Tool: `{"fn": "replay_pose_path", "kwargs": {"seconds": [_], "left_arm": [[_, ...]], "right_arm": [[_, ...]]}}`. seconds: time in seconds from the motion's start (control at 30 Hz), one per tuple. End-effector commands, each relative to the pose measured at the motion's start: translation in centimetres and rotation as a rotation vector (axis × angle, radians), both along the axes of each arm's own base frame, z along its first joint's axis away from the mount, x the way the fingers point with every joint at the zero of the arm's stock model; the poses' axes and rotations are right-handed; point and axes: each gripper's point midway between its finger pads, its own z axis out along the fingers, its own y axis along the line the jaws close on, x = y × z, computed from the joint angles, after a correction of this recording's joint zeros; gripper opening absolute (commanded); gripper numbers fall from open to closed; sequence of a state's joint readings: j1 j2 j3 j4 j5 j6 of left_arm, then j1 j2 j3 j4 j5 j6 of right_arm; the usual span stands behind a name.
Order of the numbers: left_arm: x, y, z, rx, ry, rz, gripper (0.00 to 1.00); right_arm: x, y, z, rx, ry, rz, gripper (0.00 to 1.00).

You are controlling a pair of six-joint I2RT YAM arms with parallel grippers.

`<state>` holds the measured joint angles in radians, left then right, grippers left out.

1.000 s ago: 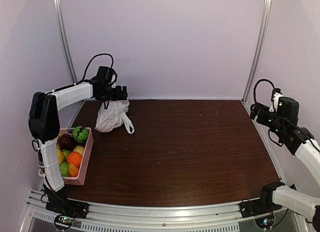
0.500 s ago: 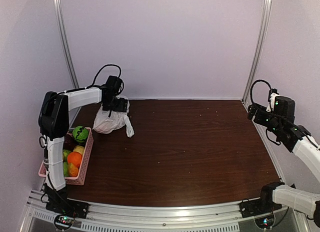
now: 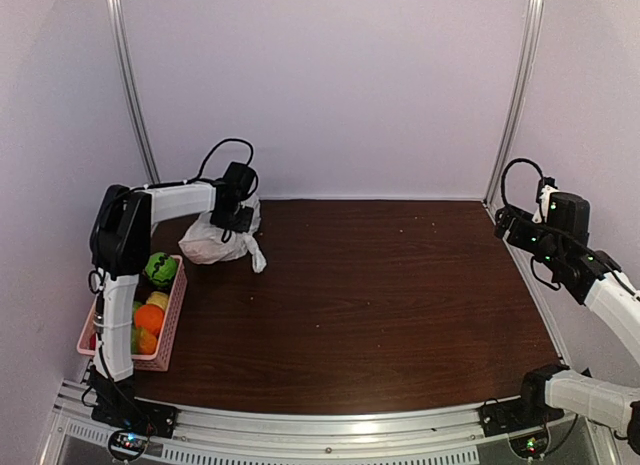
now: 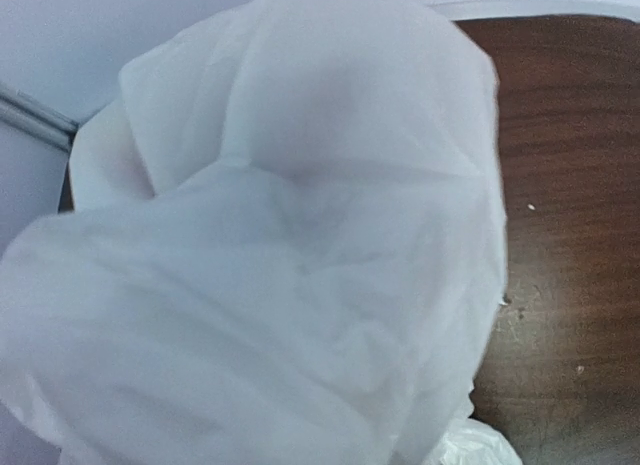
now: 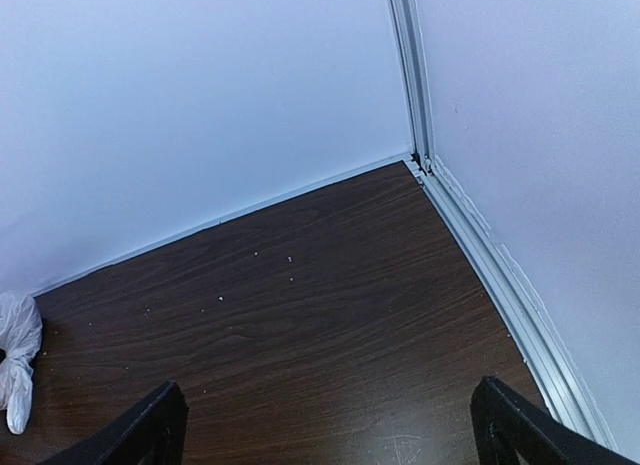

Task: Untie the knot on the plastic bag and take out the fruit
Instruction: Pick up the takeout bag from the corner of the board.

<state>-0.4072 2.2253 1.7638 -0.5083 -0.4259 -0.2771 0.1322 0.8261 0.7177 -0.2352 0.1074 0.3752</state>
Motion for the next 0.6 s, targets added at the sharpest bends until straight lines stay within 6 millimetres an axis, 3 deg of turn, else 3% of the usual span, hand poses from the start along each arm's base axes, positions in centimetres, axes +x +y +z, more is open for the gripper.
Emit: {"fn": "replay_pose_path", "kwargs": {"seconds": [0.0,0.1,0.27,0.4,0.57], "left_arm": [[-0.5,-1.0,2.0,-0.046,-0.030,-0.037,0.13],[-0.7,-1.9,5.5,-0.120,-0.101,-0.064,0.00],[-2.0,-3.1,11.9,-0.250,-0.215,-0.131,0.00],[-4.6,-5.8,17.0,-0.400,-0.273,-0.270,0.00],[-9.7,-10.1,20.7,-0.505,-0.277,-0.497,0.00]], "right_arm": [[0.1,-0.2,0.6,0.023,-0.016,-0.012,1.00],[0.0,-0.2,0.7,0.023,-0.015,-0.012,1.00],[-0.1,-0.2,1.0,0.022,-0.019,-0.009,1.00],[-0.2,0.0,1.2,0.019,-0.019,0.002,1.00],[-0.2,0.9,1.7,0.009,-0.027,0.063,1.00]]}}
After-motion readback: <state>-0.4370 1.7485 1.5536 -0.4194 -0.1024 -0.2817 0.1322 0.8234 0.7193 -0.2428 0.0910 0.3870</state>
